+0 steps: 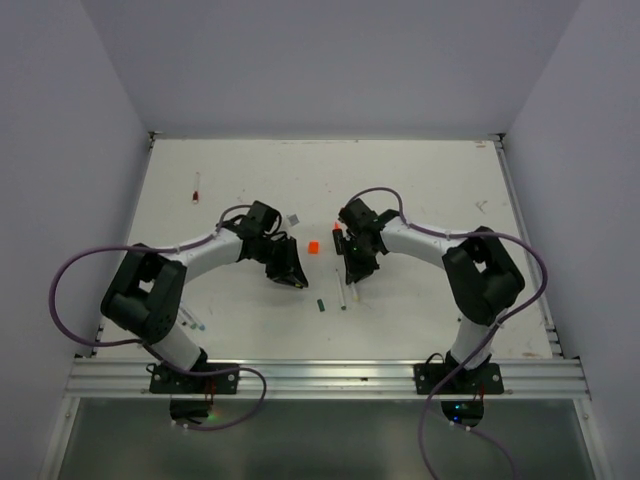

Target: Open the pen caps

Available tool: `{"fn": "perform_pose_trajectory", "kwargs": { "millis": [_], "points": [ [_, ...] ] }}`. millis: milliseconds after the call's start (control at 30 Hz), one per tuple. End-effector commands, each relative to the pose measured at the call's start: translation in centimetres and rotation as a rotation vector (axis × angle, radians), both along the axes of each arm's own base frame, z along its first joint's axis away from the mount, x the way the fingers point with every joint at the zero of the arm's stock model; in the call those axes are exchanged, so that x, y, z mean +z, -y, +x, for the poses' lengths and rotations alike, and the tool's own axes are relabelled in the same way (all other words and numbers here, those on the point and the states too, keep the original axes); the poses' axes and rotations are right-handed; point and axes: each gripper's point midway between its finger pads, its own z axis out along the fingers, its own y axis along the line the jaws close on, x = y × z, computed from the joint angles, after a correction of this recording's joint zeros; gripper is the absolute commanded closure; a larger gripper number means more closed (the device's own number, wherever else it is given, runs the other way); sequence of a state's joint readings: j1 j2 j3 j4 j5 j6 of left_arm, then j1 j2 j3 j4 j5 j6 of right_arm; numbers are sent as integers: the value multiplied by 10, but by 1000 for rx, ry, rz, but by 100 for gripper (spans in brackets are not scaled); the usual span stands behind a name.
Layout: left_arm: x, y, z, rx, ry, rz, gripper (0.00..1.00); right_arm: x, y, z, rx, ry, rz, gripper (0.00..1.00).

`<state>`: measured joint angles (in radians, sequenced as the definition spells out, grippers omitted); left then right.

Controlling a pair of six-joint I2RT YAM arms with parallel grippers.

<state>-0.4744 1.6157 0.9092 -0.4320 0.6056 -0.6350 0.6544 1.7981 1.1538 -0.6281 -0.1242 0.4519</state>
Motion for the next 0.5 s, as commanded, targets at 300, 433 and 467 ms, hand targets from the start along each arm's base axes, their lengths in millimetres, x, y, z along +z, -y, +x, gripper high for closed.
{"fn": "perform_pose_trajectory", "kwargs": {
  "millis": [300, 433, 467],
  "points": [
    [-18, 13, -30, -43, -23, -76, 100, -4, -14, 5, -25, 17, 71, 88],
    [-24, 21, -33, -58, -43, -104, 100, -7, -10, 1, -34, 8, 63, 85],
    [-26, 22, -32, -51, -41, -111, 100, -7, -10, 2, -34, 12, 63, 85]
  ]
}}
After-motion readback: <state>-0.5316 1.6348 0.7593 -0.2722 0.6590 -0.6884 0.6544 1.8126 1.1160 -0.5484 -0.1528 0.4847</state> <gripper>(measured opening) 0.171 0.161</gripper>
